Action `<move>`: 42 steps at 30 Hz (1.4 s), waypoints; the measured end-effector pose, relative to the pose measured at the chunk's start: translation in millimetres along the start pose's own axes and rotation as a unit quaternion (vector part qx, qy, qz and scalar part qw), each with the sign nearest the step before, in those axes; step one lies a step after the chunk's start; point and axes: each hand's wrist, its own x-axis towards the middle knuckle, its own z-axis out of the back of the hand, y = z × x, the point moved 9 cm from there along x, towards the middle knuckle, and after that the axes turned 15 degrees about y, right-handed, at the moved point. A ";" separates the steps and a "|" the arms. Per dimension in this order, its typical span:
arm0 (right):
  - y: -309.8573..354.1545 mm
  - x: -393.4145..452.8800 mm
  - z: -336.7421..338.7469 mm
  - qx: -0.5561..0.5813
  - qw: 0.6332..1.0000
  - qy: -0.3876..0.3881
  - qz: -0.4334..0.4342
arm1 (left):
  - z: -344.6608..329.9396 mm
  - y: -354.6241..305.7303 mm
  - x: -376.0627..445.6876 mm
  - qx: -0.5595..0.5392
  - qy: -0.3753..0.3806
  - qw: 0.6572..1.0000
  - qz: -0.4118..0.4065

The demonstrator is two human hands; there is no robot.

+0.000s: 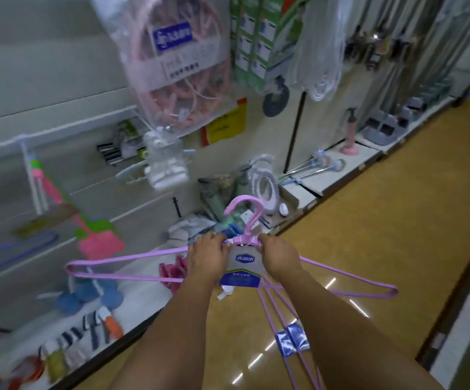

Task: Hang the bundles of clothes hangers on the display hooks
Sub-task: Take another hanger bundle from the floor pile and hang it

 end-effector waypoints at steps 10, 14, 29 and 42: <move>175.9 -13.8 -49.6 -0.063 0.992 0.027 0.107 | 33.5 161.0 -94.5 -0.040 -0.054 0.993 0.099; 258.5 -34.5 -77.9 -0.099 0.984 0.026 0.145 | 44.5 235.2 -142.3 -0.050 -0.072 0.986 0.141; 507.7 -102.4 -187.5 -0.160 0.941 0.043 0.294 | 64.7 459.3 -290.8 -0.142 -0.144 0.954 0.222; 610.3 -85.0 -247.5 -0.165 0.912 0.089 0.364 | 71.3 551.5 -330.2 -0.167 -0.148 0.915 0.336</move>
